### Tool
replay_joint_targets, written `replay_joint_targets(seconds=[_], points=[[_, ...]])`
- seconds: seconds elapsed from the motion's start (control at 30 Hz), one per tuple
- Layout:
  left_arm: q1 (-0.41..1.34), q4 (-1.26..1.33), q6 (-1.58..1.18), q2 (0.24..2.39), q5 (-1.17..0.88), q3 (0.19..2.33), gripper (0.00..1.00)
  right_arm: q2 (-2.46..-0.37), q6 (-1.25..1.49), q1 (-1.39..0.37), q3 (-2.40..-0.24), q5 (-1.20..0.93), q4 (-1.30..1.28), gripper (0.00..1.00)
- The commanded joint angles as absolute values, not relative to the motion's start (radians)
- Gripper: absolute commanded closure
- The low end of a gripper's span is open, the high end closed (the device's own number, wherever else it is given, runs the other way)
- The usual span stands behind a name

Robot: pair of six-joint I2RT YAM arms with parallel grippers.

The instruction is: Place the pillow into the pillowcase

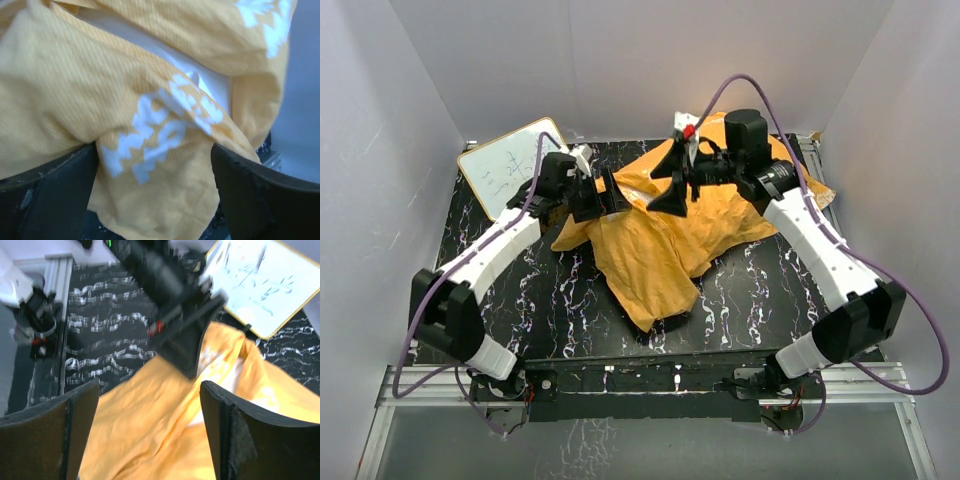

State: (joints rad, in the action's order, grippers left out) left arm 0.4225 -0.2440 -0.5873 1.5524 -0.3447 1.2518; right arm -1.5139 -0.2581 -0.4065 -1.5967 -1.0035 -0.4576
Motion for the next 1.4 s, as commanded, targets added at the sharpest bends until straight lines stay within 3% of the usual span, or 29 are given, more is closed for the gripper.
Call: replay_joint_targets(seconds=[0.0,0.13,0.27,0.43,0.57,0.7,0.83,0.87,0.93,1.03,1.07,1.27,1.37], points=[[0.420,-0.221,-0.567,1.256,-0.107,1.220,0.03,-1.367,-0.655,-0.453,-1.525,-0.983,-0.744,0.10],[0.391,-0.437,-0.506,1.159,0.063,1.252,0.03,-1.288,-0.732,-0.569,-1.378,-0.836,-0.746,0.02],[0.389,-0.644,-0.559,1.175,0.050,1.293,0.16,-1.307,-0.716,-0.709,-1.313,-0.646,-0.667,0.03],[0.389,-0.657,-0.703,1.052,0.061,1.160,0.18,-1.402,-0.610,-0.927,-1.223,-0.061,-0.342,0.02],[0.389,-0.706,-0.779,0.930,0.141,1.109,0.18,-1.507,-0.589,-1.002,-1.146,0.449,-0.060,0.01],[0.390,-0.740,-0.807,0.847,0.181,1.098,0.18,-1.643,-0.533,-1.006,-1.114,0.719,-0.044,0.01],[0.389,-0.727,-0.795,0.842,0.184,1.117,0.18,-1.660,-0.535,-0.974,-1.002,0.730,0.036,0.00],[0.390,-0.723,-0.787,0.848,0.183,1.126,0.18,-1.658,-0.547,-0.960,-0.982,0.711,0.054,0.07],[0.390,-0.710,-0.766,0.864,0.179,1.148,0.18,-1.650,-0.519,-0.910,-0.981,0.633,0.000,0.27],[0.389,-0.695,-0.743,0.884,0.179,1.170,0.18,-1.622,-0.489,-0.826,-1.086,0.374,-0.200,0.85],[0.390,-0.688,-0.739,0.886,0.179,1.175,0.18,-1.616,-0.497,-0.811,-1.130,0.289,-0.273,0.91],[0.390,-0.636,-0.679,0.869,0.202,1.231,0.21,-1.497,-0.645,-0.754,-1.445,-0.181,-0.525,0.92],[0.389,-0.615,-0.636,0.845,0.259,1.277,0.22,-1.473,-0.598,-0.749,-1.727,-0.369,-0.568,0.92]])
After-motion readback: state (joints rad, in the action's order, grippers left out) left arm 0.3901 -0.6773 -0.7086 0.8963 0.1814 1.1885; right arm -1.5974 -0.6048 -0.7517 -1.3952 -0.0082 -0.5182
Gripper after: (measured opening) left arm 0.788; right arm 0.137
